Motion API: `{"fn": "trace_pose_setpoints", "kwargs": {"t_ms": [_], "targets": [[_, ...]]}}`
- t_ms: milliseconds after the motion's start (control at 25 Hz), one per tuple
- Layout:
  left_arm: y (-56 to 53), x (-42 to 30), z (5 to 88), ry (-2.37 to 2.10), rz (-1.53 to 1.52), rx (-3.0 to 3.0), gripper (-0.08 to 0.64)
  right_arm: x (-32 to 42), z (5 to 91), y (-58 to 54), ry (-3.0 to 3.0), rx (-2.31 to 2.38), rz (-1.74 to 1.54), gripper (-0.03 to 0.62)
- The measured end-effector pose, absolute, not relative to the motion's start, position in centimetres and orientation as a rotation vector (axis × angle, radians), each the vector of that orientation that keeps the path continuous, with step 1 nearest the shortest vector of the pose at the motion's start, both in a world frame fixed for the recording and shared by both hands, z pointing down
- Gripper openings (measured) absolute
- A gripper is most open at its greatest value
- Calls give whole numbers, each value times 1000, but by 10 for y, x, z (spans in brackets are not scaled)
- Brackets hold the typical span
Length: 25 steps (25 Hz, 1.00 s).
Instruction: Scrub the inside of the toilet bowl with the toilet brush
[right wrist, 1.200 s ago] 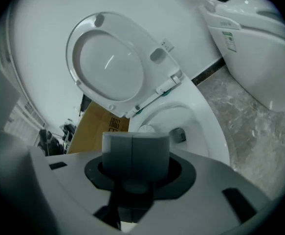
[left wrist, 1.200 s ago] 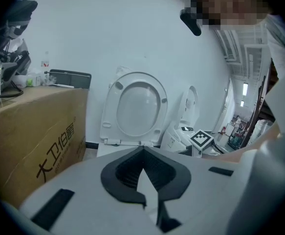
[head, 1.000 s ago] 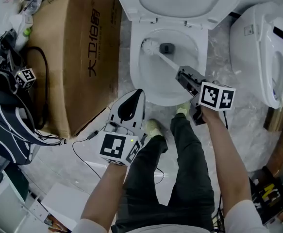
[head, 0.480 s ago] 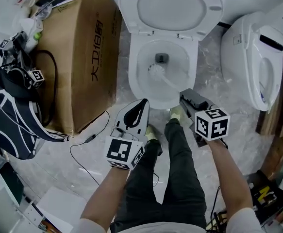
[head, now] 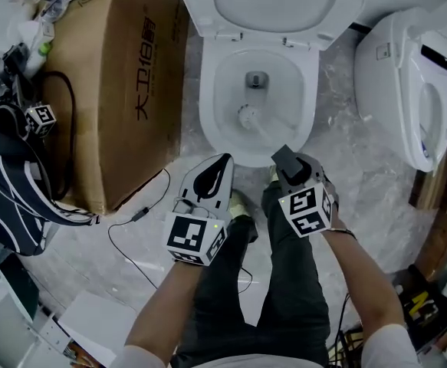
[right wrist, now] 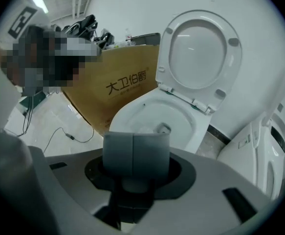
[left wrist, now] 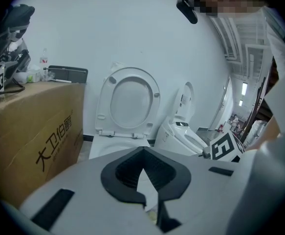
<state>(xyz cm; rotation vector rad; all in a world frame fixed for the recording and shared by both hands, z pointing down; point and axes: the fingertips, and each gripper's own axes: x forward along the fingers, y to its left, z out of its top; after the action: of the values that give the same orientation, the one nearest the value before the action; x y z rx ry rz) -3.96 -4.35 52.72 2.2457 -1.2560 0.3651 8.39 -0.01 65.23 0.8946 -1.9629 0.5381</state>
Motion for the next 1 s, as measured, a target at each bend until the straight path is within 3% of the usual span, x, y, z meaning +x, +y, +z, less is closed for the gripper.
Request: {"fn": "trace_pose_setpoints", "kwargs": {"t_ms": [520,1000], "targets": [[-64,-50,570,-1285,345,2258,6,54,701,-53,-2024,813,127,158],[-88,-62,579,-1329,303,2231,6,83,710,-110,-1927,757,-183,158]]}}
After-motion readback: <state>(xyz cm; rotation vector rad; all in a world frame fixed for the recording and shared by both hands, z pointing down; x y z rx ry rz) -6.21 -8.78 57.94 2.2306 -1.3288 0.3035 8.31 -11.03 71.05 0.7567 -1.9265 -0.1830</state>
